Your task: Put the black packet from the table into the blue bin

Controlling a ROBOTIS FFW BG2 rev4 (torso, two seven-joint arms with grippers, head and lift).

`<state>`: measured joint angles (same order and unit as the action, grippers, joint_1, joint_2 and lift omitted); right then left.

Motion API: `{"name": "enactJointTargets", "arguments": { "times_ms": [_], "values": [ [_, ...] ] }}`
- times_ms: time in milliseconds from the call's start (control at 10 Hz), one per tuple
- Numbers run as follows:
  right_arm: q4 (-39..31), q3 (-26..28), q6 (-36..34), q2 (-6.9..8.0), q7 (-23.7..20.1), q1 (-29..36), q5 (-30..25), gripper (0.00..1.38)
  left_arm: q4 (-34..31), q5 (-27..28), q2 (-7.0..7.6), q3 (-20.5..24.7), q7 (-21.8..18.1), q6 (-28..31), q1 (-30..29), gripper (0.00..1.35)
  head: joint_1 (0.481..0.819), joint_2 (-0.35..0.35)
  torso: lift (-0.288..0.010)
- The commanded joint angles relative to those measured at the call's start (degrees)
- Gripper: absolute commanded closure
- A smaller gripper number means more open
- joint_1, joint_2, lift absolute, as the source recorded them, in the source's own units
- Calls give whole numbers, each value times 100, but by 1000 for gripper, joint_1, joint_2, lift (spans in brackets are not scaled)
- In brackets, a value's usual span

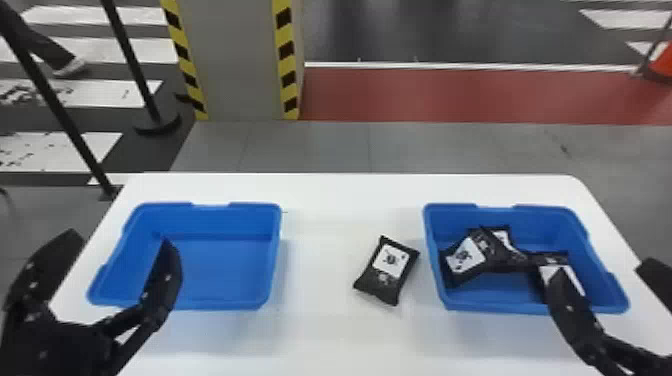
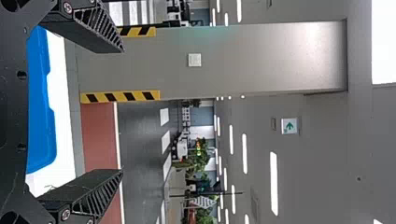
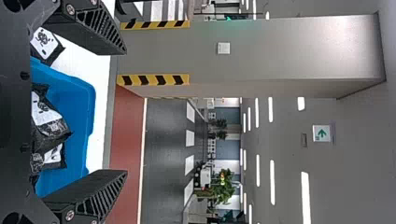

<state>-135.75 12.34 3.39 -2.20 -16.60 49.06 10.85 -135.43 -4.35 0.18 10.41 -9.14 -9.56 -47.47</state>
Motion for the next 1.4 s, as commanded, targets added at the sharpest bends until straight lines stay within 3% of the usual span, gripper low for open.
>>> {"name": "enactJointTargets", "arguments": {
  "times_ms": [0, 700, 900, 1300],
  "values": [
    [-2, 0, -1, 9, -1, 1, 0, 110, -6, 1, 0, -1, 0, 0, -6, 108, 695, 20, -110],
    [40, -57, -141, -18, 69, -224, -125, 108, -6, -11, 0, 10, 0, -14, -6, 108, 695, 21, -110],
    [237, -514, -619, -220, 359, -772, -57, 110, 8, -22, 0, 10, 0, -14, -6, 110, 695, 22, -110],
    [997, -731, -1646, -229, 359, -2052, 12, 108, -6, -33, 0, 22, 0, -14, -34, 111, 695, 70, -110]
  ]
}}
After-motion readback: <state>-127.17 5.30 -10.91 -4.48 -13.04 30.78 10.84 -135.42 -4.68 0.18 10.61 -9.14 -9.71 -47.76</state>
